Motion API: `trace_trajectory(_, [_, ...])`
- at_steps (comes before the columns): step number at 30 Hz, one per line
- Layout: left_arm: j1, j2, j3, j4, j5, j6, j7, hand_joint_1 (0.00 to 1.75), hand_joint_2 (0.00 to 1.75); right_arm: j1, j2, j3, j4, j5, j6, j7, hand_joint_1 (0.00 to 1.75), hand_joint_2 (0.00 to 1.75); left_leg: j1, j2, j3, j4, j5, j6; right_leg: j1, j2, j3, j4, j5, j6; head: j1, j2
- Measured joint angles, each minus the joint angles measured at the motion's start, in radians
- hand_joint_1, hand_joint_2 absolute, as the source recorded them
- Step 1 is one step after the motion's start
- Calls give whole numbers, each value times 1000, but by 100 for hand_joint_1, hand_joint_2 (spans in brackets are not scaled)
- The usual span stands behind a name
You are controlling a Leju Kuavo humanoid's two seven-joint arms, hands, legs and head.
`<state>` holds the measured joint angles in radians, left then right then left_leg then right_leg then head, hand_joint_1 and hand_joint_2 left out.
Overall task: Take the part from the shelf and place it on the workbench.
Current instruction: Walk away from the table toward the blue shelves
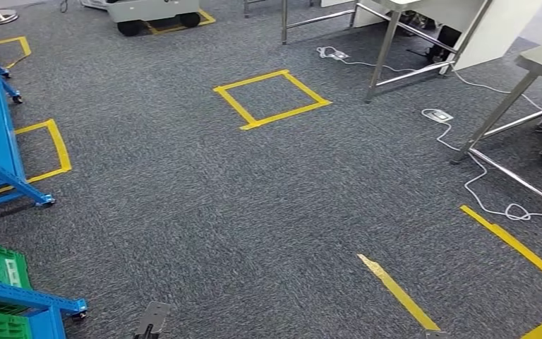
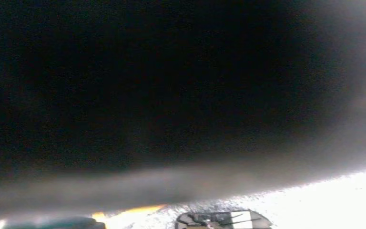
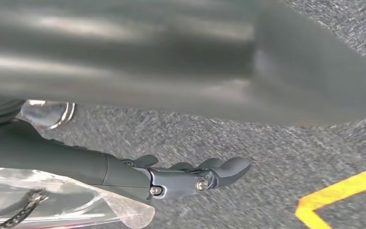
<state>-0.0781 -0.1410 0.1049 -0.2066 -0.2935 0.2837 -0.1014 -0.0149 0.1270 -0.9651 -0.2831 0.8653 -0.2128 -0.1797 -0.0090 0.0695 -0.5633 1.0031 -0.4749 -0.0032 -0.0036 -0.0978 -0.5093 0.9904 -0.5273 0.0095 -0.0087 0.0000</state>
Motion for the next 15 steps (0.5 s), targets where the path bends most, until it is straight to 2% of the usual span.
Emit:
trace_trajectory(2, [2, 1, 0, 0, 2, 0, 0, 0, 0, -3, 0, 2, 0, 0, -1, 1, 0, 0, -3, -16, -1, -6, 0, 11, 0, -17, 4, -1, -4, 10, 0, 0])
trace_trajectory(3, [4, 2, 0, 0, 3, 0, 0, 0, 0, -5, 0, 3, 0, 1, -2, 1, 0, 0, -2, -26, 1, -10, 2, 17, -2, -10, 4, 1, -9, 16, 1, 0])
trace_trajectory(4, [5, 2, 0, 0, 4, -1, 0, 0, 0, -7, 0, 5, 0, 1, -2, 1, 0, 0, 0, -36, 3, -14, 4, 23, -5, 11, -2, 17, -23, 20, 3, 0])
trace_trajectory(5, [3, 2, 0, 0, 5, -1, 0, 0, 0, -8, 0, 6, 0, 2, -3, 1, 0, 0, 3, -47, 5, -18, 7, 29, -7, 39, -19, 55, -47, 24, 5, 0])
trace_trajectory(6, [2, 2, 0, 0, 5, -1, 0, 0, 0, -7, 0, 7, 0, 2, -3, 1, 0, 0, 4, -58, 5, -19, 8, 33, -8, 68, -49, 115, -77, 25, 8, 0])
trace_trajectory(7, [0, 1, 0, 0, 5, -2, 0, 0, 0, -5, 0, 7, 0, 2, -4, 1, 0, 0, 4, -70, 5, -19, 8, 35, -9, 85, -86, 188, -107, 26, 10, 0])
trace_trajectory(8, [0, 1, 0, 0, 6, -2, 0, 0, 0, -3, 0, 7, 0, 2, -4, 1, 0, 0, 3, -84, 5, -18, 8, 37, -9, 92, -121, 253, -126, 26, 11, 0])
trace_trajectory(9, [1, 1, 0, 0, 7, -3, 0, 0, 0, -1, 0, 7, 0, 2, -4, 2, 0, 0, 2, -97, 6, -18, 8, 37, -9, 95, -144, 288, -126, 27, 10, 0])
trace_trajectory(10, [2, 1, 0, 0, 8, -3, 0, 0, 0, 1, 0, 7, 0, 2, -4, 2, 0, 0, 2, -112, 7, -17, 8, 37, -9, 97, -149, 281, -106, 26, 10, 0])
trace_trajectory(11, [3, 1, 0, 0, 9, -3, 0, 0, 0, 1, 0, 7, 0, 2, -5, 2, 0, 0, 2, -126, 8, -17, 7, 36, -10, 102, -134, 236, -69, 25, 10, 0])
trace_trajectory(12, [4, 1, 0, 0, 10, -3, 0, 0, 0, 1, 0, 8, 0, 2, -5, 3, 0, 0, 3, -139, 9, -16, 6, 35, -12, 119, -107, 168, -27, 24, 11, 0])
trace_trajectory(13, [3, 1, 0, 0, 10, -4, -1, 0, 0, 1, 0, 8, 0, 2, -5, 2, 0, 0, 2, -152, 9, -13, 5, 31, -16, 149, -79, 101, 2, 24, 11, 0])
trace_trajectory(14, [2, 1, 0, 0, 10, -4, -1, 0, 0, 1, 0, 8, 0, 3, -5, 2, 0, 0, 2, -164, 6, -10, 4, 26, -19, 174, -56, 51, 18, 24, 10, 0])
trace_trajectory(15, [2, 1, 0, 0, 11, -4, -1, 0, 0, 1, 0, 9, 0, 3, -5, 2, 0, 0, 3, -175, 1, -8, 5, 19, -21, 193, -42, 25, 21, 23, 10, 0])
